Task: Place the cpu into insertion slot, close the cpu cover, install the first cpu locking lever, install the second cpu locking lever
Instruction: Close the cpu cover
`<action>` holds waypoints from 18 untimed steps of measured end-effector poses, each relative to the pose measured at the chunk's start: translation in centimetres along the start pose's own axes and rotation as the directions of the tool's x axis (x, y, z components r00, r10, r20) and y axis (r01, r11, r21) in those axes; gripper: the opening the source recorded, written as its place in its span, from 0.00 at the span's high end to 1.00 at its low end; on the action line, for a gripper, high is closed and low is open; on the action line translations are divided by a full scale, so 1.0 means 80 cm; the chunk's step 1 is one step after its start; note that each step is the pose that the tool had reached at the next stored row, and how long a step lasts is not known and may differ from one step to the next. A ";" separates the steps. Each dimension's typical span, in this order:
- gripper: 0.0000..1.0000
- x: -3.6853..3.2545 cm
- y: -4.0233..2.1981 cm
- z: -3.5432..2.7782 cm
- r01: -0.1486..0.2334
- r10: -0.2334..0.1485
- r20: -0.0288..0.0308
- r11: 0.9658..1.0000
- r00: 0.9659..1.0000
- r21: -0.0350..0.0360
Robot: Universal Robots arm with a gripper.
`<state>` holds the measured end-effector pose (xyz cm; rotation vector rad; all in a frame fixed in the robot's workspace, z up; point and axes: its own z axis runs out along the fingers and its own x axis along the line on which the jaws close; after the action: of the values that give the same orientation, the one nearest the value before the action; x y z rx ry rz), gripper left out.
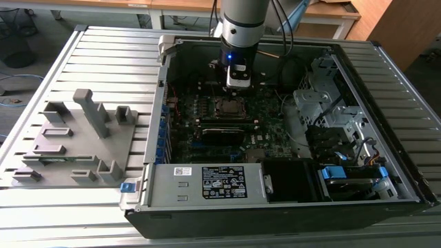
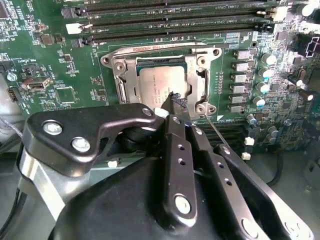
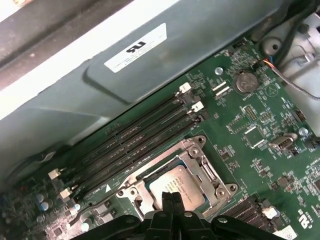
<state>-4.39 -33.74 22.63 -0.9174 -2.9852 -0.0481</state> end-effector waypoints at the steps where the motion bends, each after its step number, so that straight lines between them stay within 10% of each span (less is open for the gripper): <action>1: 0.89 0.0000 0.0000 0.0000 0.000 0.000 0.000 1.000 1.000 0.000; 10: 0.89 0.0000 0.0000 0.0000 0.037 -0.037 -0.001 0.999 0.999 0.001; 18: 0.89 0.0000 0.0000 0.0000 0.127 -0.127 -0.003 0.992 0.992 0.003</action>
<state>-4.39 -33.74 22.62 -0.7255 -3.0356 -0.0460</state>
